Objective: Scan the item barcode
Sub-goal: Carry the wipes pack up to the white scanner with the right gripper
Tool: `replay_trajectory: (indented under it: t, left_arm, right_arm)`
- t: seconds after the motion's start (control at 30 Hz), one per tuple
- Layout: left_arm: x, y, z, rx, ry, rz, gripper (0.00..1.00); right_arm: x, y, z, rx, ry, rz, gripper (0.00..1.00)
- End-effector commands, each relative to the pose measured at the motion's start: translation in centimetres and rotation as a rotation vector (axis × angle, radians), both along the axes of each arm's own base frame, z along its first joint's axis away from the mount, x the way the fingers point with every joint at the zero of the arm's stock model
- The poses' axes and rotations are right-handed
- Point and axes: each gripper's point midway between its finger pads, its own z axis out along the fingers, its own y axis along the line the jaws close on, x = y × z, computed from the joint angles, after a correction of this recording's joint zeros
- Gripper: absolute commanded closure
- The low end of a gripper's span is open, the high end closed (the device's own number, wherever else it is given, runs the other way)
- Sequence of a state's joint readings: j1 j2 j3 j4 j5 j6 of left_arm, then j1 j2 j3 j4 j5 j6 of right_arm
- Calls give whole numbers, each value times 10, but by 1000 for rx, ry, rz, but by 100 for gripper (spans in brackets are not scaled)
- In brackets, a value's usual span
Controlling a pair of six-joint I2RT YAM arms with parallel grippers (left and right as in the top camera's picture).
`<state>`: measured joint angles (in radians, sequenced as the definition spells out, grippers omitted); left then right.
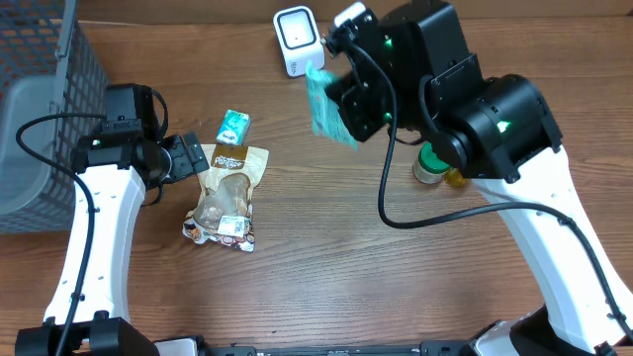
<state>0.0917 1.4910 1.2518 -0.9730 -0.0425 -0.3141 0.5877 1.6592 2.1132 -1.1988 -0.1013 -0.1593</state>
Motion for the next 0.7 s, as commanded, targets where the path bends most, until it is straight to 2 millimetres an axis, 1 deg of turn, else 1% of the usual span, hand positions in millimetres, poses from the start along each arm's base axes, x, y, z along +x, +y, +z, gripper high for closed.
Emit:
replay_trajectory:
  t: [0.0,0.1,0.17,0.27,0.33,0.4,0.53,0.67]
  left_arm:
    - [2,2,0,13,2,0,1]
    - [2,2,0,13,1,1,1]
    - [2,2,0,13,2,1,0]
    - [2,2,0,13,2,1,0]
    - [2,2,0,13,2,1,0]
    - [2,2,0,13,2,1,1]
    - [2,2,0,13,2,1,0]
    - [2,2,0,13,2,1,1]
  right_arm:
    - [11,1,12,-105,-161,59,96]
    - [30,6,13,-151,-245,59,96]
    - [46,12,11,-167,-282,46,96]
    - [71,18,-1,-204,-312,15,96]
    - [89,23,-17,-254,-328,6,96]
    - [104,27,-30,-287,-335,-7,96]
    - [138,38,-67,-345,-343,-38,96]
    - [169,52,-105,-355,-347,-61,96]
